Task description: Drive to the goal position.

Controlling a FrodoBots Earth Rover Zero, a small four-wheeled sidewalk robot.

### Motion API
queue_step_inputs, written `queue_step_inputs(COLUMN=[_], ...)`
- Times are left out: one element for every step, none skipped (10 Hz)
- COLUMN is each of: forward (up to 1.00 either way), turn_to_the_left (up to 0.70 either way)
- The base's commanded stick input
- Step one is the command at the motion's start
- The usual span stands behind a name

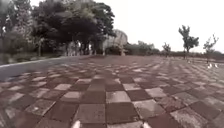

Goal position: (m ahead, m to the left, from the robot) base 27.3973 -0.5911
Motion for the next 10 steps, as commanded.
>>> queue_step_inputs(forward=[0.85, 0.85, 0.85, 0.85, 0.85, 0.85, 0.85, 0.85, 0.85, 0.85], turn_to_the_left=[0.11, 0.11, 0.11, 0.11, 0.11, 0.11, 0.11, 0.11, 0.11, 0.11])
